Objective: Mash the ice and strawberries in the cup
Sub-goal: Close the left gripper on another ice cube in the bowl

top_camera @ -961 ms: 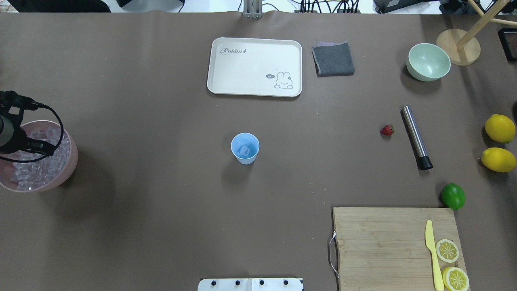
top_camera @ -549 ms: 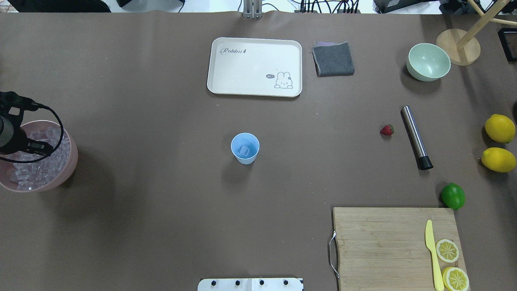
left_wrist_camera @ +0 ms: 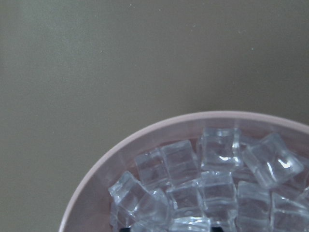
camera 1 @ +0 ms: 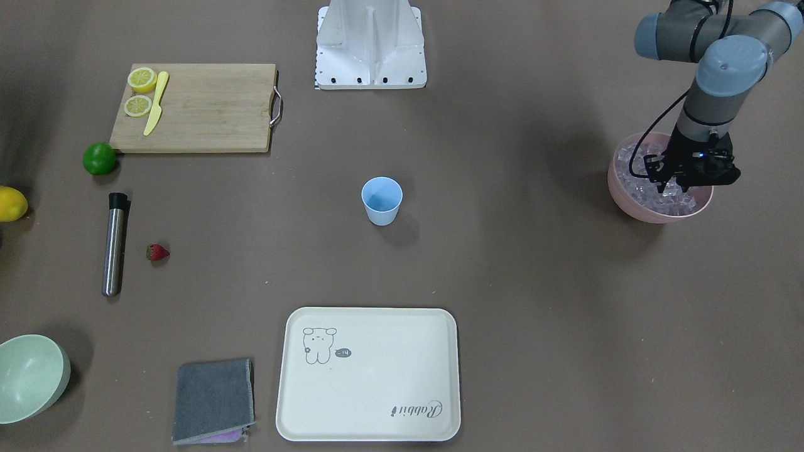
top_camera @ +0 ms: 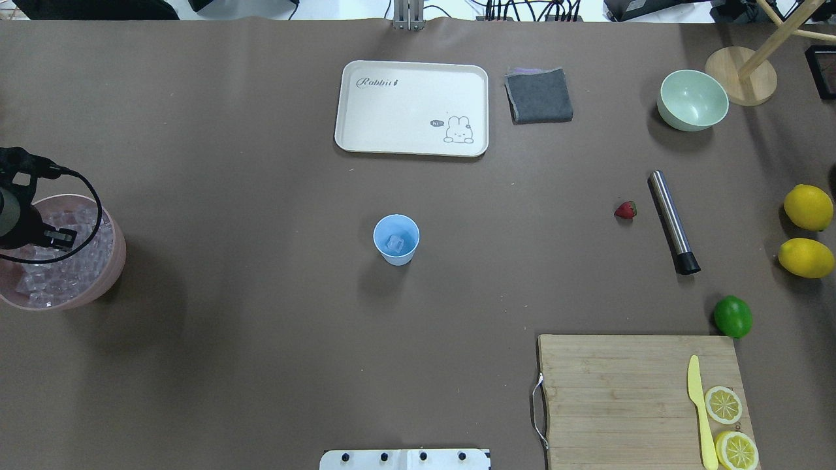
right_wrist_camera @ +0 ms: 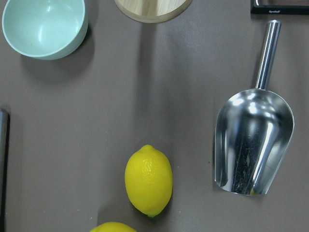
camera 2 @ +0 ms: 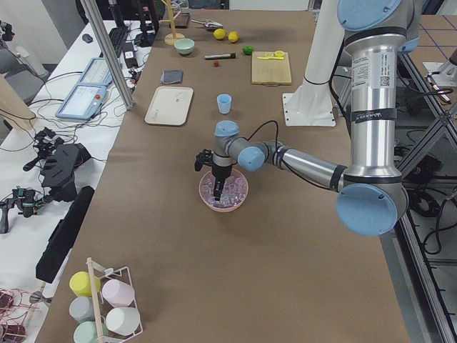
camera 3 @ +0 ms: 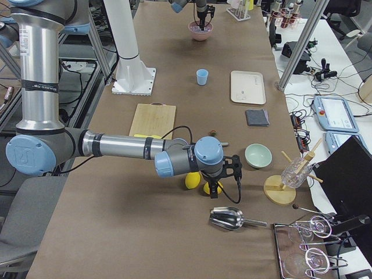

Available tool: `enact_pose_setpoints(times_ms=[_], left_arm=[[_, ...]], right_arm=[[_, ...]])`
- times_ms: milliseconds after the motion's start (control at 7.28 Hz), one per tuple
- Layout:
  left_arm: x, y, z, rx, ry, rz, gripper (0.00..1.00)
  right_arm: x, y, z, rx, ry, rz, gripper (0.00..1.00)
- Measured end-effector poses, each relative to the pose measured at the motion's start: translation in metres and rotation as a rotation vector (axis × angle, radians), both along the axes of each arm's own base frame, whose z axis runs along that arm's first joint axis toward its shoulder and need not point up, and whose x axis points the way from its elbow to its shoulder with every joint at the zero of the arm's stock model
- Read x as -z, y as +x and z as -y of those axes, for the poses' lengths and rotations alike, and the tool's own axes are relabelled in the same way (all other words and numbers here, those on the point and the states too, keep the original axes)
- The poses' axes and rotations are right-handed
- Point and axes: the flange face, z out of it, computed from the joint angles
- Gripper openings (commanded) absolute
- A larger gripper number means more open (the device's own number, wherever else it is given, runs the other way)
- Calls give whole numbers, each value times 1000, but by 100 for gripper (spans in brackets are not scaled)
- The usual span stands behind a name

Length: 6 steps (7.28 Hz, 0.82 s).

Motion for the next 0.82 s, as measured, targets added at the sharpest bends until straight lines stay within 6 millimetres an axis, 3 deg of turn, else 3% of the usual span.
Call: enact_pose_setpoints(times_ms=[412,824], left_arm=[[13,-6,-2,4,14,-18,0],[20,-14,-2,4,28,-23,0]], right_arm=[[-1,0,-1,-1,-1,0,100],[-1,0,-1,0,-2,0,100]])
